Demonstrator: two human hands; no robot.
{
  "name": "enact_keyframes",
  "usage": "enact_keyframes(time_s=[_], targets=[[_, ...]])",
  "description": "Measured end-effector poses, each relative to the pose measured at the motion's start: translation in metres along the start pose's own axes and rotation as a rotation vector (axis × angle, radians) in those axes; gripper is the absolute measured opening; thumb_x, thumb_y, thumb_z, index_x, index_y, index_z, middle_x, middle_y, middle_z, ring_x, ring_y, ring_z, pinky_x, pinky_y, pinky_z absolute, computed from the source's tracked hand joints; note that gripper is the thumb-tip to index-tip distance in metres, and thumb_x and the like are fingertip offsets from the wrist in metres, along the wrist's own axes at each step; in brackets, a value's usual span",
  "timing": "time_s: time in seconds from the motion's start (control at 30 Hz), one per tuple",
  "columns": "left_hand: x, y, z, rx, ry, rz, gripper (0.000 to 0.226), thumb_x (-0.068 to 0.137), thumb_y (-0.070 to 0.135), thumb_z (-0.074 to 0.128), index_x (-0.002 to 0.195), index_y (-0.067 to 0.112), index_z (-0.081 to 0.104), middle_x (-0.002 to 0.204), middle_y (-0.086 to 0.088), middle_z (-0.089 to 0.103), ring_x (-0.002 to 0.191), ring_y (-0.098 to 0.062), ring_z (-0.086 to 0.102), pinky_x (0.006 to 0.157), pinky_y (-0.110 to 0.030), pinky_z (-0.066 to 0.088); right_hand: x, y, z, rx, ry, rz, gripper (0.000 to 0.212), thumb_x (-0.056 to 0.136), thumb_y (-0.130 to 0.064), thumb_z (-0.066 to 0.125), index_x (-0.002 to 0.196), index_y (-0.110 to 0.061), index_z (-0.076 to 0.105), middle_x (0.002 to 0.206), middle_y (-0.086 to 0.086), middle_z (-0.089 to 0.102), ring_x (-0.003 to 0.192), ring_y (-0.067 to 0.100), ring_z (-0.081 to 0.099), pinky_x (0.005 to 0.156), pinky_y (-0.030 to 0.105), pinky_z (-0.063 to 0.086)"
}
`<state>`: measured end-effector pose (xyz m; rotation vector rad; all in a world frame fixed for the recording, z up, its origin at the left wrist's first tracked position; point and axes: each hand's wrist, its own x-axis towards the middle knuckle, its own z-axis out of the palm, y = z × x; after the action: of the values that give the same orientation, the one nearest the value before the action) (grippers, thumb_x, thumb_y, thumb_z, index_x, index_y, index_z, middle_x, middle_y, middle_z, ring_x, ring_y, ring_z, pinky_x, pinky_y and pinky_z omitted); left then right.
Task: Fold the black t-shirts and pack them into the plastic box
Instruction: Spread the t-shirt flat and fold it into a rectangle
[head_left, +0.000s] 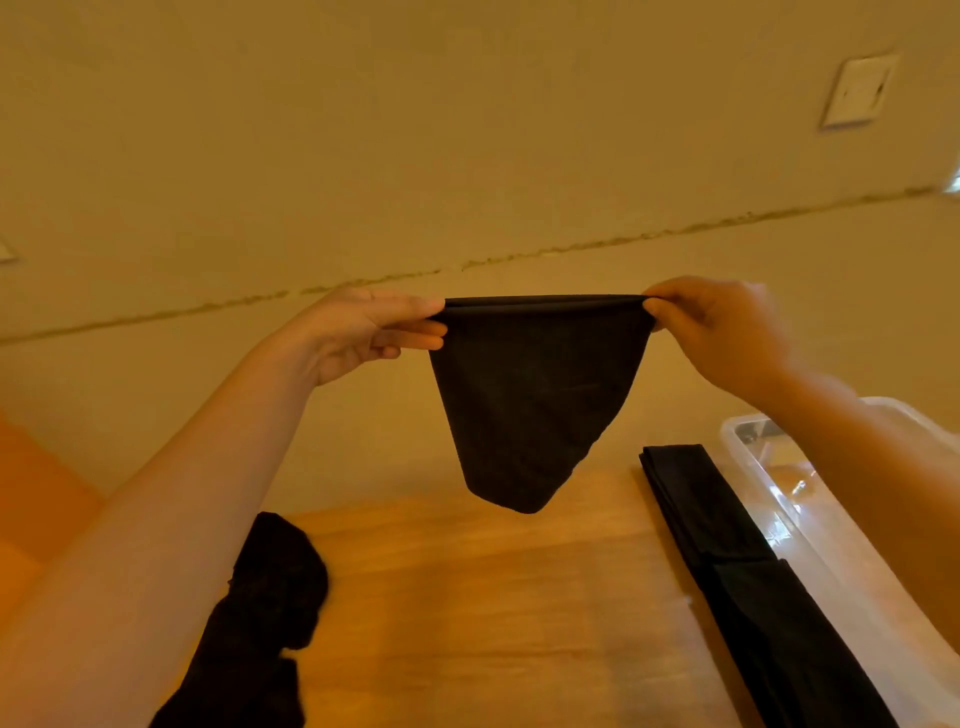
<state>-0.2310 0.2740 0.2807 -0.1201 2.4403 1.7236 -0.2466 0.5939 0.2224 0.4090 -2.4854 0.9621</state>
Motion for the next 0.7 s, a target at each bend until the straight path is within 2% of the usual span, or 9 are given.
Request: enact_keyframes(time_s=[0.07, 0.13, 0.23, 0.33, 0.4, 0.5, 0.6, 0.7], targets=[[-0.009, 0.0, -0.006, 0.069, -0.014, 0.042, 0.044, 0.065, 0.032, 0.076, 0.105, 0.013, 0.07, 0.096, -0.002, 0.075, 0.088, -0.011, 0.072, 0.072, -0.023, 0.042, 0.009, -0.006, -0.007, 0.017, -0.043, 0.0, 0.019, 0.096, -0.021, 0.055, 0.106, -0.015, 0.07, 0.087, -0.002, 0.069, 0.083, 0.013, 0.063, 0.08, 0.014, 0.046], [-0.013, -0.003, -0.01, 0.116, 0.035, 0.064, 0.032, 0.068, 0.029, 0.076, 0.096, 0.013, 0.07, 0.089, -0.003, 0.075, 0.081, -0.012, 0.072, 0.068, -0.023, 0.041, 0.015, -0.011, -0.012, 0.059, -0.115, 0.011, 0.017, 0.096, -0.022, 0.056, 0.105, -0.018, 0.07, 0.086, -0.002, 0.07, 0.084, 0.011, 0.064, 0.082, 0.024, 0.046], [-0.012, -0.008, -0.013, 0.198, 0.155, 0.094, 0.017, 0.077, 0.028, 0.077, 0.081, 0.013, 0.068, 0.074, -0.004, 0.073, 0.058, -0.011, 0.066, 0.061, -0.024, 0.04, 0.022, -0.016, -0.015, 0.109, -0.239, 0.021, 0.013, 0.094, -0.025, 0.058, 0.102, -0.023, 0.068, 0.085, -0.006, 0.07, 0.083, 0.002, 0.064, 0.079, 0.02, 0.046], [-0.004, -0.015, -0.017, 0.225, 0.186, 0.088, 0.022, 0.078, 0.03, 0.077, 0.082, 0.009, 0.07, 0.066, 0.001, 0.067, 0.047, -0.009, 0.05, 0.061, -0.025, 0.044, 0.031, -0.016, -0.01, 0.11, -0.325, 0.056, 0.012, 0.094, -0.025, 0.058, 0.099, -0.023, 0.068, 0.084, -0.006, 0.071, 0.083, 0.003, 0.065, 0.071, 0.015, 0.044], [0.003, -0.022, -0.02, 0.23, 0.171, 0.058, 0.023, 0.079, 0.03, 0.076, 0.084, 0.008, 0.07, 0.066, 0.001, 0.065, 0.047, -0.009, 0.049, 0.062, -0.025, 0.044, 0.038, -0.013, -0.001, 0.116, -0.372, 0.094, 0.012, 0.094, -0.024, 0.058, 0.099, -0.02, 0.068, 0.084, -0.005, 0.071, 0.081, 0.005, 0.066, 0.067, 0.015, 0.045], [0.019, -0.037, -0.023, 0.25, 0.142, -0.018, 0.021, 0.08, 0.03, 0.076, 0.086, 0.01, 0.07, 0.07, -0.001, 0.069, 0.053, -0.009, 0.059, 0.063, -0.025, 0.044, 0.049, -0.008, 0.019, 0.094, -0.441, 0.128, 0.012, 0.094, -0.021, 0.059, 0.101, -0.017, 0.068, 0.081, -0.007, 0.067, 0.075, 0.003, 0.064, 0.064, 0.013, 0.045], [0.037, -0.054, -0.023, 0.206, 0.133, -0.084, 0.022, 0.081, 0.028, 0.075, 0.092, 0.01, 0.069, 0.078, -0.005, 0.073, 0.067, -0.013, 0.071, 0.061, -0.023, 0.043, 0.059, 0.0, 0.042, 0.088, -0.46, 0.16, 0.014, 0.094, -0.02, 0.059, 0.103, -0.014, 0.068, 0.08, -0.006, 0.066, 0.075, 0.005, 0.063, 0.068, 0.016, 0.047], [0.052, -0.064, -0.022, 0.128, 0.182, -0.085, 0.023, 0.082, 0.026, 0.074, 0.097, 0.01, 0.068, 0.085, -0.006, 0.074, 0.073, -0.012, 0.073, 0.064, -0.023, 0.045, 0.069, 0.006, 0.058, 0.071, -0.42, 0.173, 0.018, 0.094, -0.022, 0.059, 0.106, -0.013, 0.069, 0.083, -0.001, 0.067, 0.08, 0.012, 0.065, 0.079, 0.027, 0.052]])
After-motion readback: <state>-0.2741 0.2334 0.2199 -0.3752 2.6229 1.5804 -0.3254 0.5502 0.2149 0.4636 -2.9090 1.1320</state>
